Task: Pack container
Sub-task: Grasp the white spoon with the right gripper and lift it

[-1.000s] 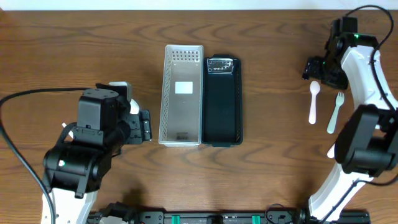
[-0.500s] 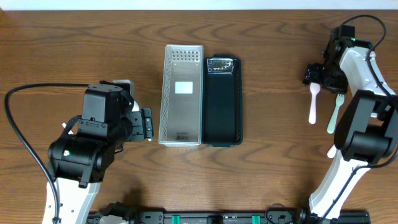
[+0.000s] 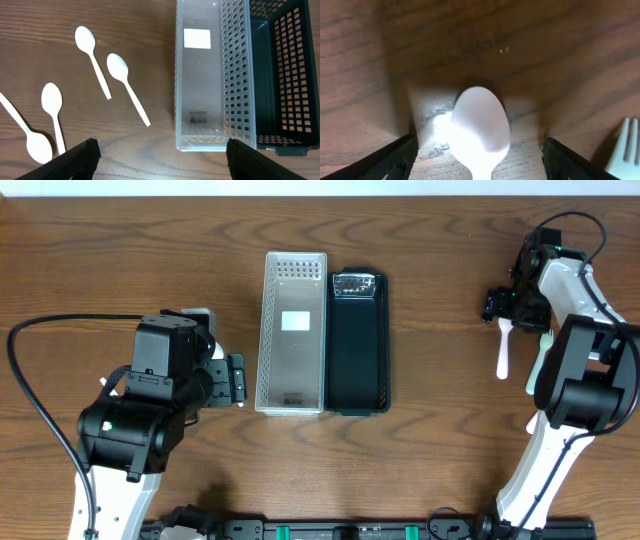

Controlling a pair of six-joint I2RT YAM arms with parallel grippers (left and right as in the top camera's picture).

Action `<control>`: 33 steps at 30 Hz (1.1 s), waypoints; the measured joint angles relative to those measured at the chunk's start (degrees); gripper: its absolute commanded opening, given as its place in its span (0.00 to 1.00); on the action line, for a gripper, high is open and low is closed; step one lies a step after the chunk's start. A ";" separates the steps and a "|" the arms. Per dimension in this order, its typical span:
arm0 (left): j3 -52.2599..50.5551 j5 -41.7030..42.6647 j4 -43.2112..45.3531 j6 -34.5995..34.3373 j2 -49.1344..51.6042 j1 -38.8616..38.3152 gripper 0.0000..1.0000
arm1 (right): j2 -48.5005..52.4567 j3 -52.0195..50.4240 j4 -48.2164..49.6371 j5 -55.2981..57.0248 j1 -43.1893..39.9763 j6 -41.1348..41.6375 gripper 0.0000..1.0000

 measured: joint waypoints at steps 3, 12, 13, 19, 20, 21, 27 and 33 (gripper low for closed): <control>0.00 0.00 0.00 0.00 0.00 0.00 0.84 | 0.68 0.79 0.02 -1.20 0.00 -0.39 0.60; 0.00 0.00 -0.02 0.00 0.00 0.00 0.84 | 1.18 1.49 0.04 -1.90 0.00 -0.46 0.49; 0.00 0.00 -0.02 0.00 0.00 0.00 0.84 | 1.18 1.49 0.04 -1.90 0.00 -0.44 0.47; 0.00 0.00 -0.02 0.00 0.00 0.00 0.84 | 1.22 1.55 0.17 -1.86 0.00 -0.59 0.40; 0.00 0.00 -0.02 0.00 0.00 0.00 0.84 | 1.22 1.55 0.17 -1.86 0.00 -0.59 0.39; 0.00 0.00 -0.02 0.00 0.00 0.00 0.84 | 1.22 1.55 0.20 -1.86 0.00 -0.61 0.38; 0.00 0.00 0.00 0.00 0.00 0.00 0.84 | 1.22 1.60 0.24 -1.77 0.00 -0.63 0.29; 0.00 0.00 -0.02 0.00 0.00 0.00 0.84 | 1.22 1.62 0.26 -1.68 0.00 -0.63 0.10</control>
